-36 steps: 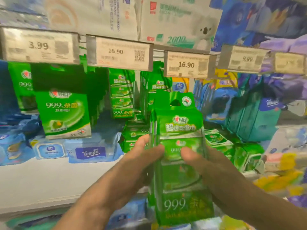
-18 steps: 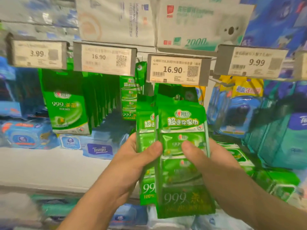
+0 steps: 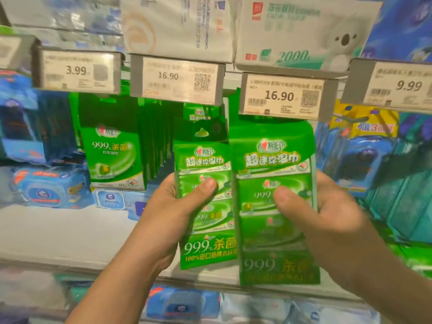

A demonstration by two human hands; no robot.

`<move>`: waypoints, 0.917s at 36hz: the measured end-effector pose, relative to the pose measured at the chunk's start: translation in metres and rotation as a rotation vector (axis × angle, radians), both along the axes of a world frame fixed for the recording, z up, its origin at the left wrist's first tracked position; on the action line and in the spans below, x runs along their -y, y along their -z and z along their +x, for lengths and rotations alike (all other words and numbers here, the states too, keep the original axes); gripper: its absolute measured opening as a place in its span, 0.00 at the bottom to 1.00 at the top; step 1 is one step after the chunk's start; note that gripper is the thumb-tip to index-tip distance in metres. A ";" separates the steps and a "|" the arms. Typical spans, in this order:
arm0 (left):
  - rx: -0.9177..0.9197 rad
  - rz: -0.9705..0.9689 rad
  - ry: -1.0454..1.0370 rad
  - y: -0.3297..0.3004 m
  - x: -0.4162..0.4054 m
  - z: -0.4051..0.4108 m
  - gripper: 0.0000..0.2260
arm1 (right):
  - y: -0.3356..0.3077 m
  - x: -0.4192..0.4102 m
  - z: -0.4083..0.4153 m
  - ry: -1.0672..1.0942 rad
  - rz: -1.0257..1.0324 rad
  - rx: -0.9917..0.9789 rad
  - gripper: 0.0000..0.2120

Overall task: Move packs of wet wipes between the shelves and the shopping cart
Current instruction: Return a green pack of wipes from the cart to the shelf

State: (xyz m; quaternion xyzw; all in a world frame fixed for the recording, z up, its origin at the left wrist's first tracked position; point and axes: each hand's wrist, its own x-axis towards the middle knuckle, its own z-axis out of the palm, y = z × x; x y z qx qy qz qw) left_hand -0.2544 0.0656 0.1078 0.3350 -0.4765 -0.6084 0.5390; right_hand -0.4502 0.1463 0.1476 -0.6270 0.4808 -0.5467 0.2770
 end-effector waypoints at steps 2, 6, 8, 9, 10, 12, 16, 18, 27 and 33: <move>0.007 0.004 0.004 0.001 0.003 0.001 0.24 | -0.004 0.005 0.001 0.064 -0.063 -0.055 0.13; 0.032 -0.006 0.002 0.001 0.009 0.002 0.23 | -0.001 0.014 0.001 0.131 -0.084 -0.089 0.19; 0.037 -0.015 -0.002 0.001 0.012 0.003 0.22 | 0.000 0.018 0.001 0.136 -0.070 -0.070 0.15; 0.040 -0.016 -0.003 0.000 0.013 0.004 0.22 | 0.000 0.019 0.001 0.128 -0.049 -0.056 0.14; 0.042 -0.015 -0.002 0.001 0.013 0.005 0.22 | 0.000 0.020 0.001 0.125 -0.025 -0.041 0.14; 0.048 -0.015 0.000 0.001 0.016 0.006 0.22 | 0.002 0.023 -0.001 0.143 0.010 -0.027 0.17; 0.059 -0.008 0.005 0.004 0.021 0.006 0.23 | 0.009 0.031 -0.005 0.176 0.027 -0.035 0.22; 0.060 -0.004 0.003 0.006 0.024 0.005 0.24 | 0.017 0.035 -0.009 0.152 0.055 0.037 0.20; 0.058 -0.003 -0.008 0.008 0.033 0.002 0.23 | 0.039 0.058 -0.013 0.165 0.099 -0.018 0.34; 0.056 -0.003 -0.014 0.009 0.037 0.000 0.24 | 0.034 0.087 -0.006 0.279 0.190 0.063 0.19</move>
